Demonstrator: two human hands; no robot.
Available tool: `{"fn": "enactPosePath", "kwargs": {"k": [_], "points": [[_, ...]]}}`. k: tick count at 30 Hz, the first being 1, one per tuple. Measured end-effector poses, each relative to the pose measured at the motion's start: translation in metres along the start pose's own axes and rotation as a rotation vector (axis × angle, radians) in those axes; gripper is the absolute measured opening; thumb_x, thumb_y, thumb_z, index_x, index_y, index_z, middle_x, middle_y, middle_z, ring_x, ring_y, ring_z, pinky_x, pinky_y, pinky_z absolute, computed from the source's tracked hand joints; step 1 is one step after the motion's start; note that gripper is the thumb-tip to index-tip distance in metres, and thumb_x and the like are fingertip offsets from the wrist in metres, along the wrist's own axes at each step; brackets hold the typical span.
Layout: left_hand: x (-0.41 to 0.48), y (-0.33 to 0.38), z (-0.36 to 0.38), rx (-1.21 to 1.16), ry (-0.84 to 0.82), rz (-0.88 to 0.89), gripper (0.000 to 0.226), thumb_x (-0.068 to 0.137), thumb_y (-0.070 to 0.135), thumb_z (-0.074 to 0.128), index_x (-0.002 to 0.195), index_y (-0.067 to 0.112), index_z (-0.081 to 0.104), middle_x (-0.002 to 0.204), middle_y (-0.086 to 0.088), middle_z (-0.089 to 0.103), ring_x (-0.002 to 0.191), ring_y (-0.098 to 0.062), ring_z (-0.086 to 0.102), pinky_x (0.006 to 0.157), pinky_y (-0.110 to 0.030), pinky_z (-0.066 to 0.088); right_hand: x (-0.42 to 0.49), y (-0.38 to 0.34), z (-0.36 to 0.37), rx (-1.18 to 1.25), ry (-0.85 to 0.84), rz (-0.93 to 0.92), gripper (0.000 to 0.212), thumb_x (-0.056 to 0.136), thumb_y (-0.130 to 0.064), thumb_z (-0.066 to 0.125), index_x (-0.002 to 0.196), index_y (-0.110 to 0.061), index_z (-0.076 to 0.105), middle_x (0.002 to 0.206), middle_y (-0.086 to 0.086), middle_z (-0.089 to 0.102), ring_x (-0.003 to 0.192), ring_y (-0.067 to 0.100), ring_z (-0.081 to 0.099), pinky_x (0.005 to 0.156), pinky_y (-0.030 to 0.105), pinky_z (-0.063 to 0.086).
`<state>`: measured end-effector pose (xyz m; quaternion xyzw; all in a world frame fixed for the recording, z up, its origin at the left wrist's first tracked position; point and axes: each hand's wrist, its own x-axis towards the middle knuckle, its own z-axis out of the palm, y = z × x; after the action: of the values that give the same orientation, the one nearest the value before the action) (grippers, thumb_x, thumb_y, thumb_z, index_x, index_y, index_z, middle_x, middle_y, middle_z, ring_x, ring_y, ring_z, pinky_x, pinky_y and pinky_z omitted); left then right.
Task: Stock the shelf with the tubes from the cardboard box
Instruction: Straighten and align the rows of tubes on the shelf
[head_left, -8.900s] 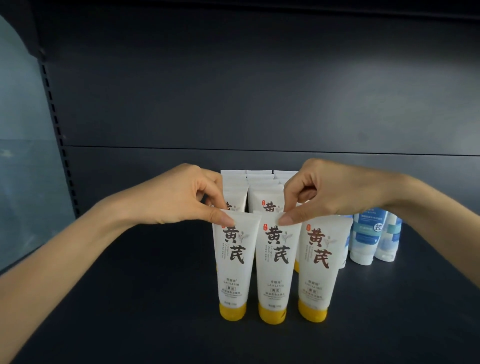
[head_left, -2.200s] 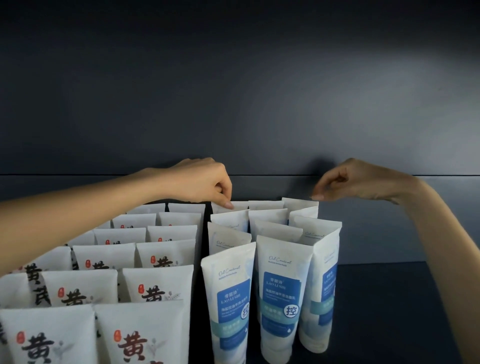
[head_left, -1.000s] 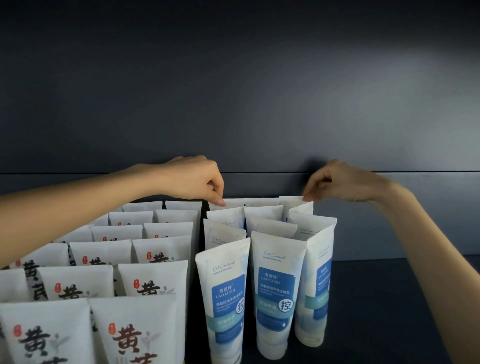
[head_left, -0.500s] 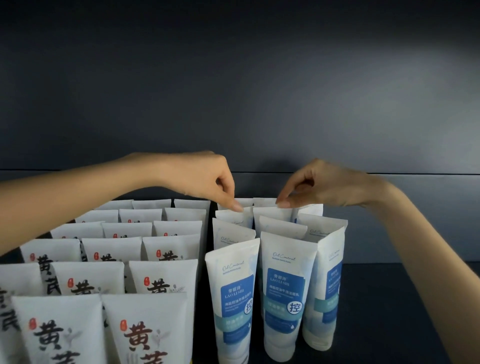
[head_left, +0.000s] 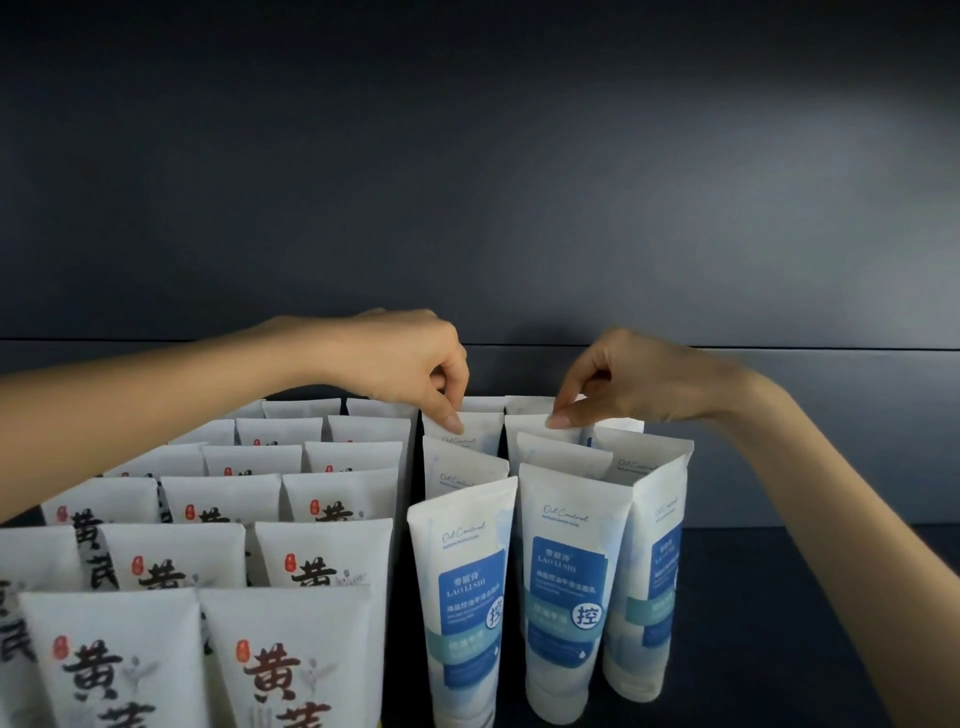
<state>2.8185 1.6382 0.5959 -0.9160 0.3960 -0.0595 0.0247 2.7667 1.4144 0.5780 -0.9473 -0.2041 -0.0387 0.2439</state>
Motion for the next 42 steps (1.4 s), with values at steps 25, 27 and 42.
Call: {"fn": "enactPosePath", "kwargs": {"k": [25, 27, 42], "points": [[0.0, -0.003, 0.005, -0.126, 0.044, 0.01, 0.021, 0.075, 0.05, 0.07, 0.072, 0.029, 0.07, 0.074, -0.015, 0.057, 0.054, -0.008, 0.039, 0.053, -0.025, 0.029, -0.001, 0.01, -0.005, 0.111, -0.02, 0.001, 0.006, 0.08, -0.023, 0.074, 0.075, -0.019, 0.073, 0.065, -0.014, 0.068, 0.059, -0.005, 0.056, 0.062, 0.006, 0.041], [-0.001, -0.002, 0.005, -0.13, 0.053, 0.016, 0.021, 0.075, 0.05, 0.07, 0.073, 0.029, 0.071, 0.074, -0.014, 0.057, 0.055, -0.008, 0.039, 0.054, -0.025, 0.03, -0.007, 0.014, -0.013, 0.13, 0.024, 0.018, 0.005, 0.079, -0.024, 0.075, 0.079, -0.019, 0.074, 0.075, -0.009, 0.072, 0.071, 0.001, 0.065, 0.072, 0.011, 0.047], [-0.011, -0.002, 0.004, -0.189, 0.06, 0.045, 0.009, 0.075, 0.043, 0.072, 0.071, 0.035, 0.072, 0.07, 0.001, 0.055, 0.058, -0.004, 0.044, 0.059, -0.028, 0.035, -0.042, 0.061, -0.016, 0.21, 0.142, 0.147, 0.006, 0.078, -0.026, 0.074, 0.084, -0.023, 0.076, 0.087, -0.009, 0.075, 0.081, -0.002, 0.066, 0.082, 0.02, 0.047]]}}
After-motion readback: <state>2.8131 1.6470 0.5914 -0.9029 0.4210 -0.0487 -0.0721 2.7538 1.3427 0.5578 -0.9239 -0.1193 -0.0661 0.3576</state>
